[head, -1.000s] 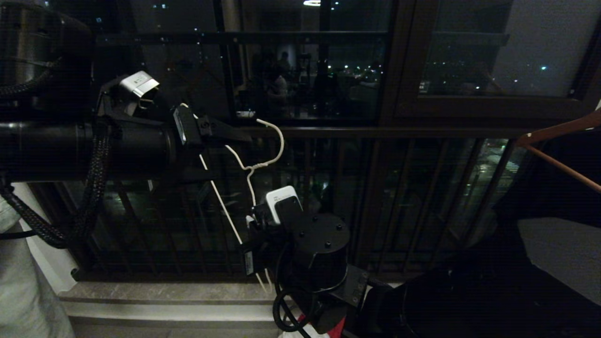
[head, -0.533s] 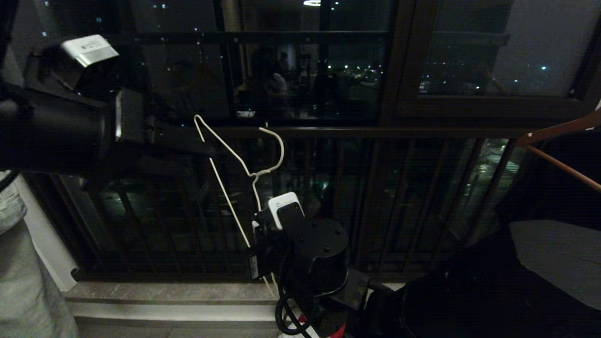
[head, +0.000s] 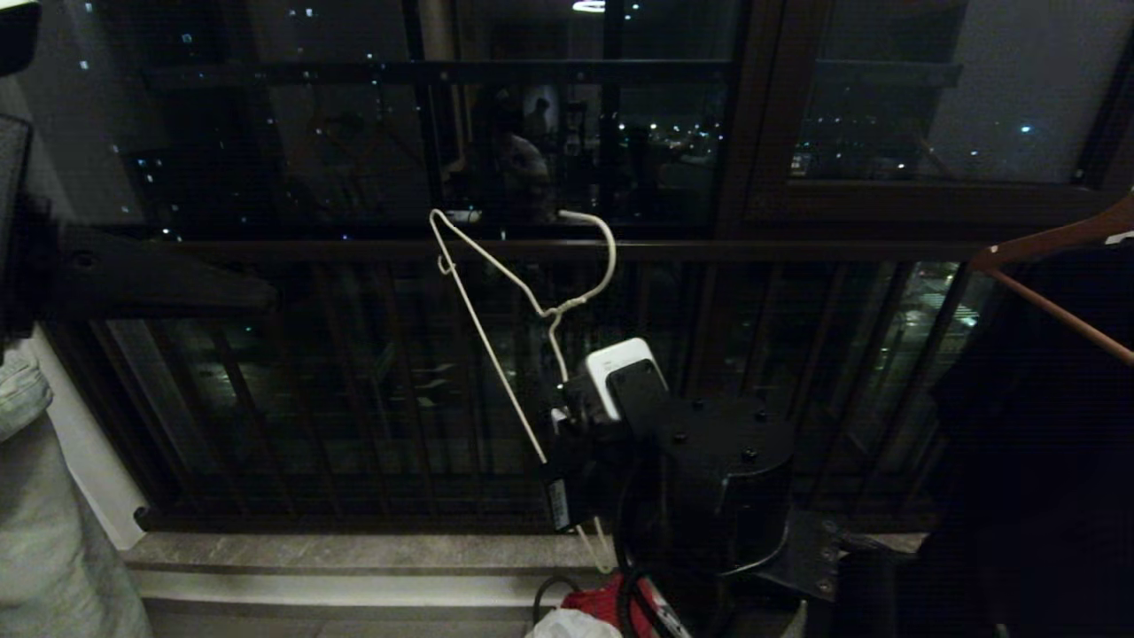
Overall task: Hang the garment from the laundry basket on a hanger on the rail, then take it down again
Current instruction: Hang the clothes rack on the clothesline
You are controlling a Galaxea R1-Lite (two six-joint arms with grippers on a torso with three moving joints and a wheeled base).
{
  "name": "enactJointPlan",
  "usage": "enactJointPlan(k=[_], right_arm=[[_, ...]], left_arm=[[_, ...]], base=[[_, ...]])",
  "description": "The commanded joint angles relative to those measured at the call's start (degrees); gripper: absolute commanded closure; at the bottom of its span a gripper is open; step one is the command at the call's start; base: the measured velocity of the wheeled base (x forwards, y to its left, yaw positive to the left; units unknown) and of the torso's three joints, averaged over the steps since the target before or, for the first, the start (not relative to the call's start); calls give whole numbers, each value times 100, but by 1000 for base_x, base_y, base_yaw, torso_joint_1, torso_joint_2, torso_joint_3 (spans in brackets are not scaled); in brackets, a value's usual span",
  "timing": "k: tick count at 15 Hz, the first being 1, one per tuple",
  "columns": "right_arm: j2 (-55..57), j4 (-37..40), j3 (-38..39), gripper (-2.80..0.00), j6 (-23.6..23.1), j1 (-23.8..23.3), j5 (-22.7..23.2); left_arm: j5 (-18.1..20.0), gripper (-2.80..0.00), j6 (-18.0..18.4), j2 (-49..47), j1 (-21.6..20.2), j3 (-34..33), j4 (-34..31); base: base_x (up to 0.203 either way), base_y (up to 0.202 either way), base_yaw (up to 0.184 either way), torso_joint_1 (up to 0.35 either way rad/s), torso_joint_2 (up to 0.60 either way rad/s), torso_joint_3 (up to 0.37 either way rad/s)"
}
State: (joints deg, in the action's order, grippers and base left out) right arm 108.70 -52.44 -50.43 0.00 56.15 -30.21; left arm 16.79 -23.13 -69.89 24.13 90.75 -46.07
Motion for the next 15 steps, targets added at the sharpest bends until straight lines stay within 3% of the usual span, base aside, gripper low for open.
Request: enactJointPlan(k=[1, 3, 5, 8, 11, 15], right_arm=[[-996, 632, 107, 0, -36, 20, -167], [-1593, 1224, 83, 0, -148, 53, -312], [-1957, 1521, 65, 0, -650, 83, -409], [-2084, 1524, -148, 0, -1171, 89, -608], [-2040, 1509, -257, 0, -1306, 89, -600], [-1946, 1509, -608, 0, -1586, 80, -583]], left_arm=[[9, 0, -6, 169, 39, 30, -31], [27, 0, 5, 157, 48, -60, 12], [35, 0, 10, 92, 71, -110, 63], [26, 0, 10, 112, 101, -110, 63], [18, 0, 25, 184, 101, -144, 148], [11, 0, -3, 402, 101, -557, 895]], base=[[0, 0, 0, 0, 0, 0], [0, 0, 0, 0, 0, 0], [0, 0, 0, 0, 0, 0], [0, 0, 0, 0, 0, 0], [0, 0, 0, 0, 0, 0], [0, 0, 0, 0, 0, 0]])
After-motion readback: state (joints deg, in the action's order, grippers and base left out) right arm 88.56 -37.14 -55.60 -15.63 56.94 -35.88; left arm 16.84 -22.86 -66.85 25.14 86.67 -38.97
